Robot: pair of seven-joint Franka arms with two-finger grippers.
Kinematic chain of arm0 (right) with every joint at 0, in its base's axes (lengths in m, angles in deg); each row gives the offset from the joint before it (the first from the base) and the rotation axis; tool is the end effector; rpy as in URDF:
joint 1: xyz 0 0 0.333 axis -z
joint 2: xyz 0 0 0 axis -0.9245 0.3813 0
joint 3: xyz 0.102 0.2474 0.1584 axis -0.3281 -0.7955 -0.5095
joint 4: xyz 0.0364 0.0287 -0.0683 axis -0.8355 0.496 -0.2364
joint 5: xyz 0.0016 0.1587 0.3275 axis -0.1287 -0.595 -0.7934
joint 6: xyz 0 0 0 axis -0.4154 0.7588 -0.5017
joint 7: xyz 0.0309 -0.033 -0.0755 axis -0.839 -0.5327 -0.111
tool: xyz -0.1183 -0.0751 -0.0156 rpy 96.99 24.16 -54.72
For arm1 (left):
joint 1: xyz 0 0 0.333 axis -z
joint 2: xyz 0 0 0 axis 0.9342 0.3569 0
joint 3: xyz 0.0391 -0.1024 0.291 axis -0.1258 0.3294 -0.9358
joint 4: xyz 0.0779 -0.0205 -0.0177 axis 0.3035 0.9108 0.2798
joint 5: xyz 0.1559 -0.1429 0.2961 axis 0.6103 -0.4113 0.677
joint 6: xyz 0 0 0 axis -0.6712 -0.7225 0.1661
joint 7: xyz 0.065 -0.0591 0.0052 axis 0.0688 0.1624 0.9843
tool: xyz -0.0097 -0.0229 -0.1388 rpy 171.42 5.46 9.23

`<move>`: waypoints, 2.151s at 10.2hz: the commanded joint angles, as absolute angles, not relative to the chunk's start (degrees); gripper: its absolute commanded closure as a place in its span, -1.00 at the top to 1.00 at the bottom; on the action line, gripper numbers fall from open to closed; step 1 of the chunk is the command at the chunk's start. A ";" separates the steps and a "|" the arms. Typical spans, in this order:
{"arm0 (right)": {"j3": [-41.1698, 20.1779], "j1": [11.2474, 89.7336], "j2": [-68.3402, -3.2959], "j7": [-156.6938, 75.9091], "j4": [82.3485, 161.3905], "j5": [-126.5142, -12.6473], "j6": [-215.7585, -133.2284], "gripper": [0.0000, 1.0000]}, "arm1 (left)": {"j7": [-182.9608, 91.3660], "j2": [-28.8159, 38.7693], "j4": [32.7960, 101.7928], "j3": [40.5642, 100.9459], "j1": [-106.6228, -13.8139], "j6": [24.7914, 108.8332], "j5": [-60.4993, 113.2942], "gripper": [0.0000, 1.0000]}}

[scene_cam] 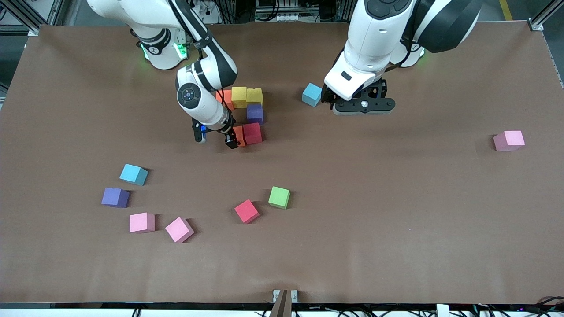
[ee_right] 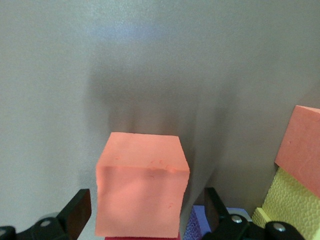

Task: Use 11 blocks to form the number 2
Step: 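Open the right gripper to release the orange cube beside the pink cube, then move the right gripper to the pink cube while the left gripper reaches green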

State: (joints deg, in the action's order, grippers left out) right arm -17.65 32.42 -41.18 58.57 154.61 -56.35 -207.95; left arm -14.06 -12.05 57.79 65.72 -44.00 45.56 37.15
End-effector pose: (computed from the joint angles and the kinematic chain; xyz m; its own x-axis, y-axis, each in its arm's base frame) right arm 0.4093 0.3065 0.1959 0.2030 -0.9570 -0.2073 -0.9728 -0.2213 0.0691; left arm 0.4551 -0.3444 0.5132 0.9992 -0.0035 -0.0401 -0.0046 -0.9996 -0.0269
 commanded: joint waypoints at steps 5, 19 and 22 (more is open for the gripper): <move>-17.00 32.34 -45.12 58.33 154.68 -54.01 -201.80 1.00 | -15.51 -12.21 57.23 65.88 -44.40 44.31 36.09 1.00; -15.77 50.17 -36.80 39.45 133.45 -40.39 -191.61 1.00 | -15.51 -12.30 57.23 65.96 -44.40 44.31 36.44 1.00; -15.86 54.74 -34.33 26.74 129.47 -39.68 -190.80 1.00 | -17.52 -11.16 57.23 66.31 -43.61 45.79 36.62 1.00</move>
